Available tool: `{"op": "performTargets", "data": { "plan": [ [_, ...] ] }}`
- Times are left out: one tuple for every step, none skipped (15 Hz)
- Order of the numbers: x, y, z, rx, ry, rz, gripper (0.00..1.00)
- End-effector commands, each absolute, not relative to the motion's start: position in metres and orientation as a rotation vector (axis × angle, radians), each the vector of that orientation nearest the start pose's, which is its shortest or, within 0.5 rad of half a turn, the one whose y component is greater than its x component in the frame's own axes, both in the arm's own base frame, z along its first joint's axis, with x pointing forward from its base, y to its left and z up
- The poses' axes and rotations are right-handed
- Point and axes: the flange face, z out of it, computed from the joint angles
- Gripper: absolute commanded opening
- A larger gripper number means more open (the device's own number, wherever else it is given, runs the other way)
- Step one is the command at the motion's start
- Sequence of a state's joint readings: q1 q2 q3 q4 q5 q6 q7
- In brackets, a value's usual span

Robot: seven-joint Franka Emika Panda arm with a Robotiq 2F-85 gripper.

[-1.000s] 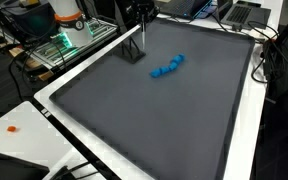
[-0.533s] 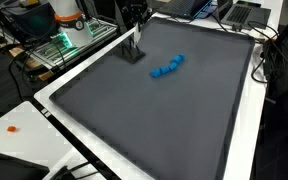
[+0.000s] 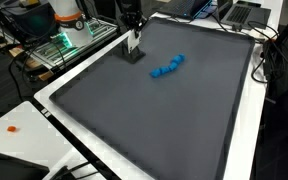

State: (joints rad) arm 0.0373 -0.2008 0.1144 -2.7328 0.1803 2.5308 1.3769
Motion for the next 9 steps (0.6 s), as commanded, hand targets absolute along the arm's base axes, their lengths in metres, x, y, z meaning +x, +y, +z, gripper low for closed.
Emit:
{"op": "performTargets", "data": {
  "plan": [
    [0.384,0.048,0.272,-2.271,2.035,0.077,0.01],
    [0.393,0.048,0.271,-2.255,2.042,0.067,0.01],
    [0.394,0.047,0.269,-2.237,2.047,0.06,0.01],
    [0.396,0.047,0.268,-2.221,2.05,0.048,0.01],
    [0.397,0.046,0.266,-2.21,2.052,0.037,0.01],
    [0.398,0.046,0.263,-2.201,2.057,0.031,0.01],
    [0.398,0.045,0.259,-2.195,2.066,0.031,0.01],
    [0.399,0.044,0.257,-2.186,2.073,0.03,0.01],
    [0.399,0.044,0.254,-2.18,2.084,0.03,0.01]
  ]
}}
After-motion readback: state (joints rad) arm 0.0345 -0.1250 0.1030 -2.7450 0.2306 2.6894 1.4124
